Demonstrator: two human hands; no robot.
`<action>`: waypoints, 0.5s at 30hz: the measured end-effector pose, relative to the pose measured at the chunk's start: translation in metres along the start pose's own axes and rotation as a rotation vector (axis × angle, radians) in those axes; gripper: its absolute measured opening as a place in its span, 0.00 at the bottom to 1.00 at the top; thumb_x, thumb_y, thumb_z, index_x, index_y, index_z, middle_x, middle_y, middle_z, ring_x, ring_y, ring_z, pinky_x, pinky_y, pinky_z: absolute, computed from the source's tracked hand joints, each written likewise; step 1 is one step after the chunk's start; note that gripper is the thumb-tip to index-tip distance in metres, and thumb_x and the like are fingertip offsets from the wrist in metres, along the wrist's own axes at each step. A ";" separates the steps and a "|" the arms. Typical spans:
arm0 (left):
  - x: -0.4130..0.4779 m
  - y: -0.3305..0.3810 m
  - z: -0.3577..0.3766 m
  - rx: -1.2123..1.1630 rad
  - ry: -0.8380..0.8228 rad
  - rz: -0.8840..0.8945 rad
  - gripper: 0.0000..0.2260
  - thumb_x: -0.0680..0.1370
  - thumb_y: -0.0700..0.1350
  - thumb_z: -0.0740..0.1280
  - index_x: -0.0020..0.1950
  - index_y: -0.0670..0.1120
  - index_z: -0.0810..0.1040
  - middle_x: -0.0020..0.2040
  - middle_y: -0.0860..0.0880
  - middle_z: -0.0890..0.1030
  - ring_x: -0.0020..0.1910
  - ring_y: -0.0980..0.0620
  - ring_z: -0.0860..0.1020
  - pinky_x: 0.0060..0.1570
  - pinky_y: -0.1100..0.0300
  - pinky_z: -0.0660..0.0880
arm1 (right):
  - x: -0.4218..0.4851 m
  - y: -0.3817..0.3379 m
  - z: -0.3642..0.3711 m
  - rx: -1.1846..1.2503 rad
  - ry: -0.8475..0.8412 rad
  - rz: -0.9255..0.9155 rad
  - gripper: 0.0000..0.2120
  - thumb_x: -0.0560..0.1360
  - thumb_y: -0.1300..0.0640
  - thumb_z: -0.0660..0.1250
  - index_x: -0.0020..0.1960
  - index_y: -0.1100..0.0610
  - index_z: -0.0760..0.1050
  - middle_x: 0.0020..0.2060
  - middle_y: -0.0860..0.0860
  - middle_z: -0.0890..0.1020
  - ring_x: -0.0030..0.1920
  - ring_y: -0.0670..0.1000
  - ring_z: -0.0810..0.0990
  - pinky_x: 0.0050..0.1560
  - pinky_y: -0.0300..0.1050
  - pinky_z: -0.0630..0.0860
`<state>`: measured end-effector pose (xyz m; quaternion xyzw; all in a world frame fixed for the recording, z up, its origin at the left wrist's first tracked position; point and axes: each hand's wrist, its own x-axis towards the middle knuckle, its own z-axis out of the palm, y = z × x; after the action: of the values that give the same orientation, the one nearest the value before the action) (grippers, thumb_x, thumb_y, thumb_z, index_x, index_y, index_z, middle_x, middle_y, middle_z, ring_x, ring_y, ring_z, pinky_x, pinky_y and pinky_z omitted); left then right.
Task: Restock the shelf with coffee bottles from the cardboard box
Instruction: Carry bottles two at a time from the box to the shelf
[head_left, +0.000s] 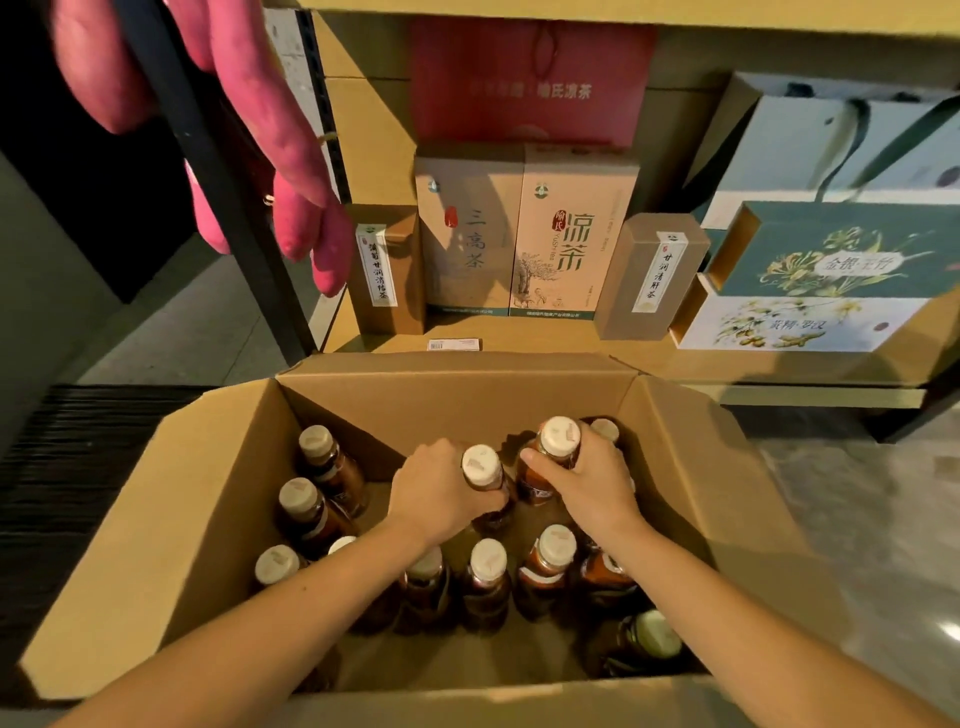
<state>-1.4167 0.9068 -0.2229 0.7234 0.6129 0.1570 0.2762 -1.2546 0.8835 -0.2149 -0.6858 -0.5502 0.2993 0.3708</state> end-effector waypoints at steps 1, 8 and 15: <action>-0.003 0.004 -0.008 -0.045 0.030 0.003 0.13 0.66 0.53 0.74 0.30 0.52 0.72 0.29 0.55 0.76 0.30 0.57 0.74 0.31 0.60 0.72 | -0.002 -0.008 -0.003 -0.016 0.041 -0.024 0.16 0.69 0.51 0.74 0.53 0.58 0.77 0.48 0.51 0.82 0.53 0.49 0.79 0.54 0.44 0.74; -0.031 0.038 -0.075 -0.344 0.276 0.169 0.10 0.70 0.47 0.74 0.48 0.47 0.78 0.45 0.53 0.81 0.45 0.59 0.79 0.45 0.67 0.76 | -0.013 -0.086 -0.032 0.080 0.166 -0.201 0.21 0.69 0.49 0.73 0.58 0.56 0.75 0.57 0.51 0.80 0.61 0.51 0.76 0.63 0.49 0.72; -0.063 0.070 -0.169 -0.450 0.518 0.296 0.08 0.74 0.46 0.70 0.49 0.44 0.78 0.41 0.54 0.80 0.42 0.59 0.80 0.39 0.75 0.74 | -0.018 -0.184 -0.053 0.173 0.160 -0.438 0.19 0.70 0.48 0.71 0.57 0.55 0.73 0.50 0.47 0.78 0.51 0.45 0.74 0.52 0.41 0.70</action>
<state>-1.4689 0.8735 -0.0395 0.6616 0.5016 0.5038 0.2384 -1.3128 0.8786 -0.0314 -0.5376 -0.6268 0.2024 0.5265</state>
